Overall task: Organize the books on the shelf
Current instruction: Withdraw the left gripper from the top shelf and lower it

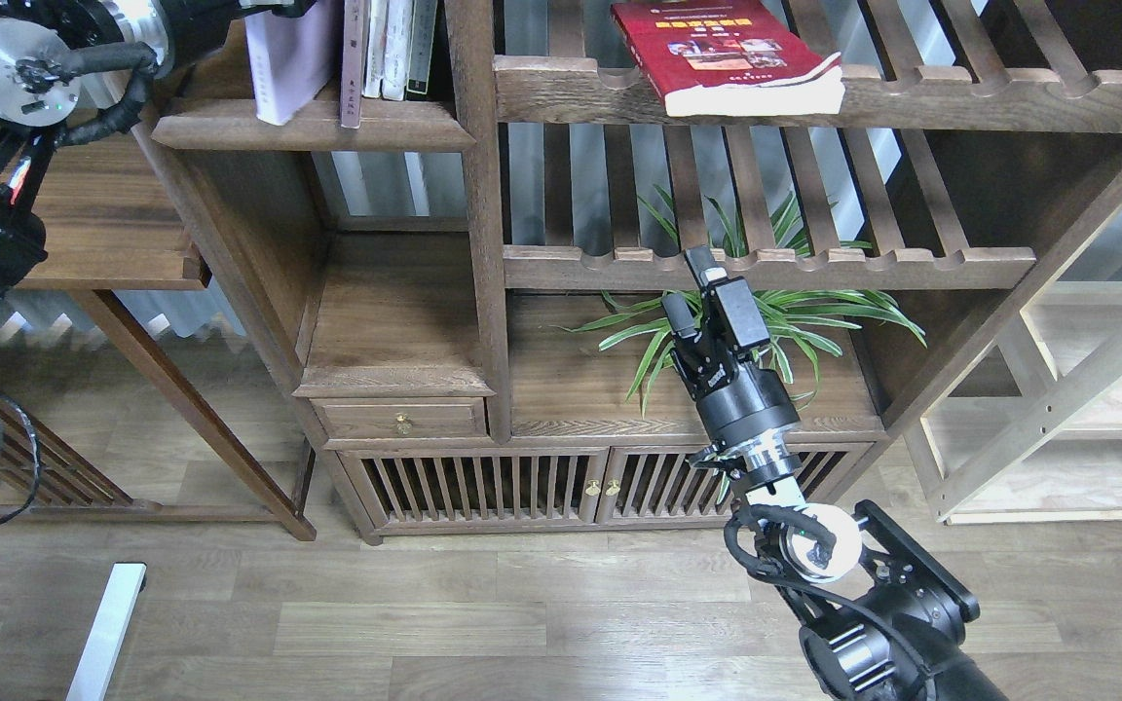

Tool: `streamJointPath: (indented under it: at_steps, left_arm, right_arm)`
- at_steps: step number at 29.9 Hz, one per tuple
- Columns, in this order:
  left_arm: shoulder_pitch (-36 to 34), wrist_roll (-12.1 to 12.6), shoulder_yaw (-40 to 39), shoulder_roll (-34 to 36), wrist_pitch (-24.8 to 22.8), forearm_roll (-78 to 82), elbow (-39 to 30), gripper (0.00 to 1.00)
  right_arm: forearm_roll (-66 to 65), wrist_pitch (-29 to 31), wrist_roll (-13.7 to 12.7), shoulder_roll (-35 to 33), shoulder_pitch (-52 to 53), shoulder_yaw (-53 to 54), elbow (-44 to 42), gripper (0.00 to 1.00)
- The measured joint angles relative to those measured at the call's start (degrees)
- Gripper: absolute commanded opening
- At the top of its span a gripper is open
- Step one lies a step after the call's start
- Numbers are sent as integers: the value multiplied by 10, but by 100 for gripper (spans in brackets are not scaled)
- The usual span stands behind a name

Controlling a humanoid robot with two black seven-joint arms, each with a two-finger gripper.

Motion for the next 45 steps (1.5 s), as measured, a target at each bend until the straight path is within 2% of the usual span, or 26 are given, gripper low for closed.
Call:
streamJointPath:
  at_steps: [30,37,45]
  left_arm:
    - [-4,0,-12,-1,8,0,-42,99]
    - [-7,0,-17,3,29,1,-38,99]
    - [-7,0,-23,4,27,0,-49,99]
  right_arm:
    - [-1,0,-1,0,0,-3,0,98]
    - [-2,0,-1,0,0,-4,0,98]
    - [-3,0,-1,0,0,-4,0,98]
